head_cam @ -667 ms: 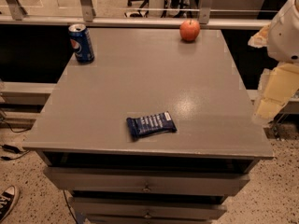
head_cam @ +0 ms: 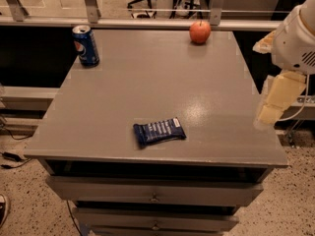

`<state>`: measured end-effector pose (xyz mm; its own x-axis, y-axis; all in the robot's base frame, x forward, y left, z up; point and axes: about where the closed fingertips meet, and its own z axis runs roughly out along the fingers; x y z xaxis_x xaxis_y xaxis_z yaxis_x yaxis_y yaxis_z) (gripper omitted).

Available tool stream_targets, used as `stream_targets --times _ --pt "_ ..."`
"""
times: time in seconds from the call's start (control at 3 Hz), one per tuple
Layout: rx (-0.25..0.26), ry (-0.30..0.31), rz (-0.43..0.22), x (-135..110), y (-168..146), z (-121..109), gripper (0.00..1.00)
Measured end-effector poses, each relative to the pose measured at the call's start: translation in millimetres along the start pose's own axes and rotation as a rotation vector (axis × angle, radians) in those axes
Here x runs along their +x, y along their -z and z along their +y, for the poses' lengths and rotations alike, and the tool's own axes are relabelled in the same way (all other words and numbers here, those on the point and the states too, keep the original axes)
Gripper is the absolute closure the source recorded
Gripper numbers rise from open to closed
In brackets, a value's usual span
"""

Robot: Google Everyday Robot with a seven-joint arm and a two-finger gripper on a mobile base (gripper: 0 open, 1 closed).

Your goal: Knock pepsi can over

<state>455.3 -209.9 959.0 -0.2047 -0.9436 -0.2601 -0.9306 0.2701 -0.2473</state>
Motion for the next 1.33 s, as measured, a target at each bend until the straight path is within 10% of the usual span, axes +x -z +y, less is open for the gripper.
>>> stream_targets --times 1.0,1.33 --pt "0.083 -0.053 -0.355 -100 -108 -84 0.00" --pt "0.083 -0.053 -0.355 -100 -108 -84 0.00"
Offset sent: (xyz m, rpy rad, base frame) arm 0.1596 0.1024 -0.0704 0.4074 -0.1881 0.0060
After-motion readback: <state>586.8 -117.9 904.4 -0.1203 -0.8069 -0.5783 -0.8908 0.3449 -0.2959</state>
